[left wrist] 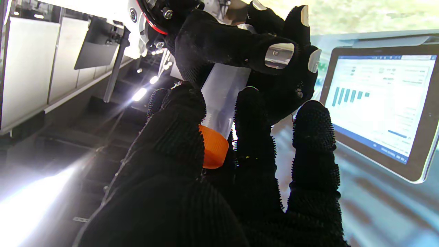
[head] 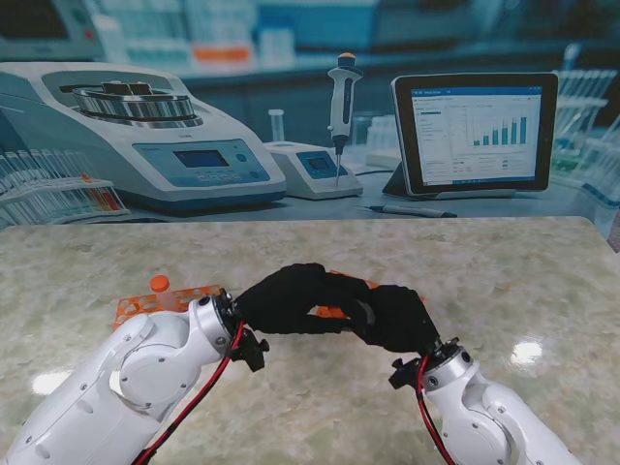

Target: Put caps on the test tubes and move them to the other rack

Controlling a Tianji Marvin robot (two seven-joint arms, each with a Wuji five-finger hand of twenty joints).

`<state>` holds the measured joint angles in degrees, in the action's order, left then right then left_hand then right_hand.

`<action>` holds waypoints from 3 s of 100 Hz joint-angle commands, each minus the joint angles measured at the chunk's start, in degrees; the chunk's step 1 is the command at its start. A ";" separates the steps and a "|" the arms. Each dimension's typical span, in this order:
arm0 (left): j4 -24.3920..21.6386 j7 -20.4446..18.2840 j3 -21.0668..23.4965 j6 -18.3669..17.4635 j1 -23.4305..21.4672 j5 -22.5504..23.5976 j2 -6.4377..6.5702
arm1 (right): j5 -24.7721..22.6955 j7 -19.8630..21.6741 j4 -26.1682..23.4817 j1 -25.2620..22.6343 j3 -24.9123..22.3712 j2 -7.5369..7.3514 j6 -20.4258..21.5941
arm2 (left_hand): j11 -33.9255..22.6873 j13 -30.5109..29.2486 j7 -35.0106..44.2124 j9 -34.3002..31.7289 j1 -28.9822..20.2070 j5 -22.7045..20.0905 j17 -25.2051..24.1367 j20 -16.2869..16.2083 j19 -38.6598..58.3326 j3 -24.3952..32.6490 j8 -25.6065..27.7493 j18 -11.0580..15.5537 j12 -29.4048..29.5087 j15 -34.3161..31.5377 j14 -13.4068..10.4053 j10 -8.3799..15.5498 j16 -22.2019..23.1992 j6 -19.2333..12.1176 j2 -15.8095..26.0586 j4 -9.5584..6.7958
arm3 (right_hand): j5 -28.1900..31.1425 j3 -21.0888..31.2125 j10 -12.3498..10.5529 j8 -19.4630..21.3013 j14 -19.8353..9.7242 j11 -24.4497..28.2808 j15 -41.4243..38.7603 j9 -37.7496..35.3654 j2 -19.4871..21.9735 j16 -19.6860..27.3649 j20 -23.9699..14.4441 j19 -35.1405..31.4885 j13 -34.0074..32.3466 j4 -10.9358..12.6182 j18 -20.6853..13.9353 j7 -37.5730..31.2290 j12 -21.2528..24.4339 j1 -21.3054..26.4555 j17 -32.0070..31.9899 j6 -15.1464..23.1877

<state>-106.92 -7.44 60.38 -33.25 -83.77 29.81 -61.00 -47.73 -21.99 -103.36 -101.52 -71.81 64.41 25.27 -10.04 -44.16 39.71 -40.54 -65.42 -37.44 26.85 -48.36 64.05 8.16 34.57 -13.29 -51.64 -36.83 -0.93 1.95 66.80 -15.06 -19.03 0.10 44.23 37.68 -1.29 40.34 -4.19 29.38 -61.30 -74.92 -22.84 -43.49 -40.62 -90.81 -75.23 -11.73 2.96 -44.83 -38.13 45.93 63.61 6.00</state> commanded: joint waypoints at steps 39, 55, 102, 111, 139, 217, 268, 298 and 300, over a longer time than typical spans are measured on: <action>2.85 1.40 -1.52 1.58 1.15 -0.24 -0.72 | 0.20 0.19 -1.71 -1.04 -0.01 0.45 5.94 | -22.70 -7.47 18.87 -10.98 -8.53 -0.50 10.99 -4.05 20.36 19.11 16.26 2.86 -8.60 -25.04 -4.07 -1.72 0.36 4.50 12.14 1.18 | 1.92 3.51 0.23 -0.71 -4.70 -0.65 -3.38 -2.18 7.90 -0.68 -0.83 -3.84 -0.64 -0.16 -3.91 -0.43 0.04 2.12 1.64 4.60; 2.79 1.72 -1.30 1.52 1.14 0.10 -0.77 | 1.12 1.01 -1.80 -1.44 -0.33 0.47 6.93 | -27.94 -8.91 23.48 -11.39 -8.54 0.02 14.30 -4.95 21.93 20.52 22.89 2.96 -6.46 -29.36 -7.20 -1.52 -1.23 4.31 13.12 0.90 | 0.03 0.13 1.32 -6.85 -2.38 -1.34 -0.18 -0.93 6.34 0.86 0.66 -0.99 -0.55 1.28 -1.09 -3.09 0.45 4.18 0.88 3.78; 1.50 -1.22 1.16 1.22 0.17 -5.28 -0.35 | 1.45 1.46 -1.69 -1.73 -0.32 0.41 5.58 | -28.84 -11.09 26.86 -15.50 -8.54 -6.55 16.72 -4.89 18.00 22.18 31.51 0.92 -7.36 -30.52 -6.57 -0.53 -2.49 0.96 11.46 0.34 | -5.25 -6.03 2.98 -13.81 5.00 -9.03 29.57 9.61 0.80 6.15 3.55 16.34 4.40 4.30 7.73 1.04 6.91 -7.29 -14.28 0.81; 1.33 -2.00 1.66 1.54 -0.05 -6.65 -0.25 | 1.76 1.64 -1.52 -1.66 -0.41 0.43 5.40 | -28.82 -11.19 27.03 -15.65 -8.55 -7.01 16.80 -4.95 17.87 22.27 32.18 0.74 -7.54 -30.57 -6.52 -0.62 -2.41 0.87 11.33 0.35 | -4.28 -6.11 3.26 -11.74 5.56 -10.08 32.01 11.50 1.53 5.91 3.72 17.83 6.28 4.81 8.29 6.75 8.05 -9.75 -17.04 -0.37; 0.43 -3.41 3.19 2.05 -0.83 -7.66 0.06 | 2.68 2.90 -1.15 -1.21 -0.66 0.35 4.90 | -28.81 -11.22 26.99 -15.87 -8.55 -7.88 16.82 -5.14 17.66 22.44 33.83 0.58 -7.90 -30.65 -6.47 -0.65 -2.29 0.76 11.23 0.35 | -2.89 -6.66 3.50 -8.11 6.69 -12.90 36.97 15.54 4.10 8.07 4.24 20.25 11.74 8.57 9.81 17.60 10.52 -15.27 -23.97 -2.00; -2.05 -5.05 6.78 2.82 -2.76 -7.68 0.49 | 2.92 5.09 -0.63 -0.55 -0.91 -0.04 3.26 | -28.67 -11.31 26.60 -16.11 -8.55 -8.78 16.82 -5.33 17.33 22.61 35.96 0.41 -8.02 -30.50 -6.21 -0.76 -2.28 0.53 11.08 0.34 | -5.03 -9.65 4.33 -8.41 8.00 -16.25 41.77 20.93 4.26 10.89 4.67 23.38 18.83 8.80 11.08 22.45 13.51 -17.74 -31.24 -3.84; -3.10 -6.39 8.62 2.71 -3.66 -6.91 0.90 | 2.64 4.69 -0.03 -0.33 -1.12 -0.01 2.94 | -29.30 -11.41 27.20 -16.08 -8.55 -9.13 17.44 -5.48 16.73 23.86 36.75 -0.59 -8.34 -31.33 -5.93 -1.48 -1.94 1.33 10.68 0.59 | -5.77 -11.03 4.95 -9.87 8.88 -17.86 44.05 23.77 4.32 12.97 4.97 25.35 22.60 8.73 11.79 24.36 15.55 -18.74 -34.80 -4.97; -3.59 -7.21 9.74 2.95 -4.26 -6.45 1.12 | 2.46 4.17 0.12 -0.32 -1.12 0.05 3.12 | -30.24 -11.10 28.37 -15.65 -8.55 -9.01 17.63 -5.97 16.66 24.23 37.17 -0.89 -8.65 -32.19 -6.27 -1.37 -1.99 1.22 10.78 1.06 | -6.00 -11.38 5.11 -10.13 8.89 -17.87 44.14 24.18 4.33 13.33 4.85 25.41 23.06 8.71 11.74 24.43 15.89 -18.93 -35.01 -5.19; -3.64 -7.34 9.84 2.97 -4.29 -6.44 1.15 | 2.41 4.13 0.11 -0.33 -1.15 0.05 3.15 | -30.27 -11.12 28.42 -15.63 -8.55 -9.02 17.62 -6.00 16.68 24.23 37.19 -0.87 -8.65 -32.24 -6.29 -1.35 -1.99 1.20 10.81 1.05 | -6.09 -11.38 5.11 -10.16 8.89 -17.88 44.16 24.21 4.32 13.36 4.86 25.44 23.10 8.71 11.75 24.47 15.91 -18.92 -35.03 -5.26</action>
<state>-109.99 -14.20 69.84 -30.69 -87.89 23.29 -60.18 -45.15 -17.72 -103.32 -101.48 -72.96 64.35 28.41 -14.80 -54.64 55.57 -44.22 -65.37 -40.46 43.46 -51.42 81.00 10.40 67.30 -13.09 -56.61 -67.65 -4.52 -1.71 64.56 -17.93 -20.78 4.12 40.56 27.35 3.08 30.50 4.88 12.38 -17.17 -52.91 -20.57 -30.78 -36.12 -66.08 -53.61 -4.68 13.73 -20.78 -22.87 29.20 29.63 0.05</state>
